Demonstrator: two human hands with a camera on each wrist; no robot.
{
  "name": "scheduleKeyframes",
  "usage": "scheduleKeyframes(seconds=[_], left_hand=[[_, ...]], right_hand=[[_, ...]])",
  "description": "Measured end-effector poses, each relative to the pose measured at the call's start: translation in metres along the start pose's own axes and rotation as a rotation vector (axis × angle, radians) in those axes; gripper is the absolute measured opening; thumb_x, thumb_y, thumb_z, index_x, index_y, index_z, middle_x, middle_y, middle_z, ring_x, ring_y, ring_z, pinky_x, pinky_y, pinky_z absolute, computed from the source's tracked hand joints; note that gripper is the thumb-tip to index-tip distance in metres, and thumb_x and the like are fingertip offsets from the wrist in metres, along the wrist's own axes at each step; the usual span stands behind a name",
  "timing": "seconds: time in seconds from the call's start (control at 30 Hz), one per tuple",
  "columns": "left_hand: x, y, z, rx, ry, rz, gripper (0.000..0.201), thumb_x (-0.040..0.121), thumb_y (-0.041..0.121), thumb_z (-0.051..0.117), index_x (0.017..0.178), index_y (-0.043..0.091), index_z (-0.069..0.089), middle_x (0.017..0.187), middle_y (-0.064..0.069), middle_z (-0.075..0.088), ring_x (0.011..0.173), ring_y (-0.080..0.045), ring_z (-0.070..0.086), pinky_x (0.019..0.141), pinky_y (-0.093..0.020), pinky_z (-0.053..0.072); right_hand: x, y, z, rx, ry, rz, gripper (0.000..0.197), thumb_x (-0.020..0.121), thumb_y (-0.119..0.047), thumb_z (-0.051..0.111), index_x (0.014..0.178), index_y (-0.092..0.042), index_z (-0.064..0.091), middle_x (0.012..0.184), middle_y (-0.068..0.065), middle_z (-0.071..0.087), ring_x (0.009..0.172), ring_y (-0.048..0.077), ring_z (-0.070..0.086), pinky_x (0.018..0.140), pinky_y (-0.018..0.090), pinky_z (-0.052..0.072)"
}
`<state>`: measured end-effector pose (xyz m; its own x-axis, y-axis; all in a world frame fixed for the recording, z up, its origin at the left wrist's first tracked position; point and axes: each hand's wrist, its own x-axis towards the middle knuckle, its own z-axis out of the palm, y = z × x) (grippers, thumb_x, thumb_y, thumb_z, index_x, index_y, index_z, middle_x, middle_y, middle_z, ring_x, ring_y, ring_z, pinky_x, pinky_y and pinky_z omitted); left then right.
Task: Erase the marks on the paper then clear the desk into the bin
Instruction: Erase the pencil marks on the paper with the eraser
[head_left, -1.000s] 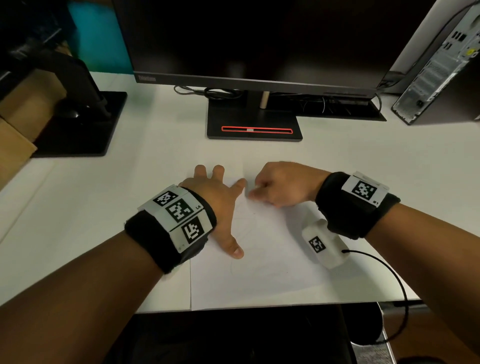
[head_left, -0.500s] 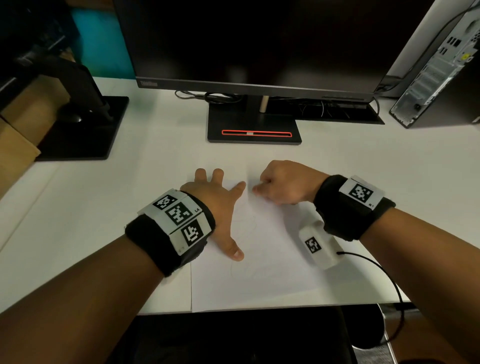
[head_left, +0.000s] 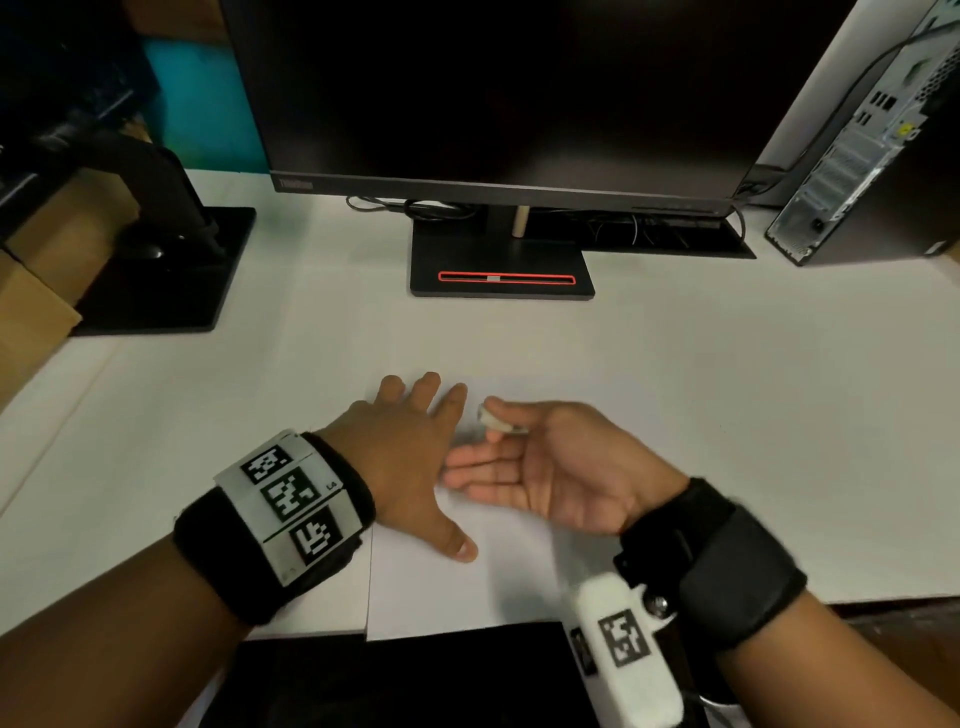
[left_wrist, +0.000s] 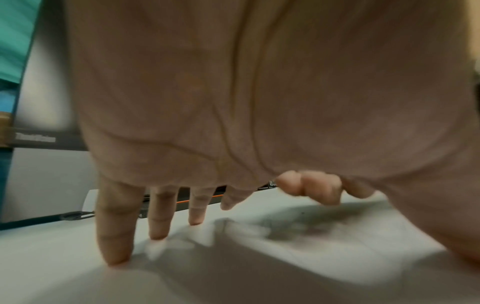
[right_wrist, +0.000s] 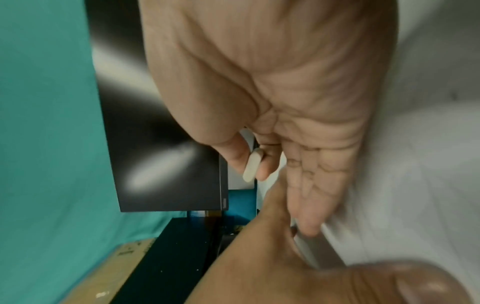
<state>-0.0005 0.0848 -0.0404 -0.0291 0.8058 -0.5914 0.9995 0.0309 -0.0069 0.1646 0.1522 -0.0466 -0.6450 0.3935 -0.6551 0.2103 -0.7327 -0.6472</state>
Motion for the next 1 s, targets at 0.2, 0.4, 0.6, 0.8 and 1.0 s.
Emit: scheduleKeyframes(seconds=[0.2, 0.4, 0.6, 0.8, 1.0], left_hand=[[-0.006, -0.004, 0.004, -0.038, 0.009, 0.028, 0.151, 0.059, 0.087, 0.069, 0.155, 0.02, -0.025, 0.166, -0.001, -0.023, 0.154, -0.03, -0.011, 0.123, -0.047, 0.017], [-0.005, 0.001, 0.002, -0.045, -0.006, 0.018, 0.152, 0.059, 0.083, 0.073, 0.155, 0.02, -0.027, 0.166, -0.001, -0.023, 0.154, -0.03, -0.011, 0.123, -0.048, 0.019], [-0.01, 0.002, 0.003, -0.086, -0.003, 0.017, 0.152, 0.061, 0.081, 0.074, 0.155, 0.017, -0.027, 0.166, 0.002, -0.021, 0.154, -0.028, -0.012, 0.123, -0.046, 0.019], [-0.01, -0.001, 0.003, -0.109, -0.028, 0.015, 0.151, 0.059, 0.082, 0.074, 0.154, 0.026, -0.028, 0.165, 0.004, -0.025, 0.153, -0.027, -0.016, 0.124, -0.051, 0.016], [-0.002, 0.001, -0.004, -0.055, -0.067, -0.032, 0.141, 0.062, 0.082, 0.071, 0.154, 0.036, -0.025, 0.165, -0.003, -0.026, 0.153, -0.03, -0.015, 0.122, -0.052, 0.018]], right_hand=[[0.01, -0.007, -0.044, 0.418, 0.228, -0.243, 0.031, 0.107, -0.029, 0.046, 0.093, -0.005, 0.059, 0.108, 0.026, 0.072, 0.099, 0.036, 0.074, 0.091, 0.042, 0.06], [-0.018, -0.002, -0.032, 0.508, 0.269, -0.468, 0.026, 0.105, -0.023, 0.049, 0.082, -0.011, 0.055, 0.111, 0.023, 0.064, 0.104, 0.036, 0.067, 0.09, 0.039, 0.06], [0.003, 0.015, -0.018, 0.285, -0.014, -0.077, 0.053, 0.106, -0.035, 0.045, 0.088, 0.008, 0.07, 0.123, 0.03, 0.068, 0.115, 0.04, 0.067, 0.103, 0.045, 0.052], [-0.005, -0.025, -0.087, 0.662, 0.515, -0.589, 0.027, 0.105, -0.025, 0.047, 0.082, -0.013, 0.051, 0.116, 0.022, 0.062, 0.105, 0.037, 0.068, 0.099, 0.043, 0.055], [-0.047, 0.031, -0.033, 0.376, 0.14, -0.345, 0.025, 0.099, -0.028, 0.054, 0.087, -0.007, 0.06, 0.123, 0.027, 0.067, 0.119, 0.042, 0.066, 0.099, 0.043, 0.057]])
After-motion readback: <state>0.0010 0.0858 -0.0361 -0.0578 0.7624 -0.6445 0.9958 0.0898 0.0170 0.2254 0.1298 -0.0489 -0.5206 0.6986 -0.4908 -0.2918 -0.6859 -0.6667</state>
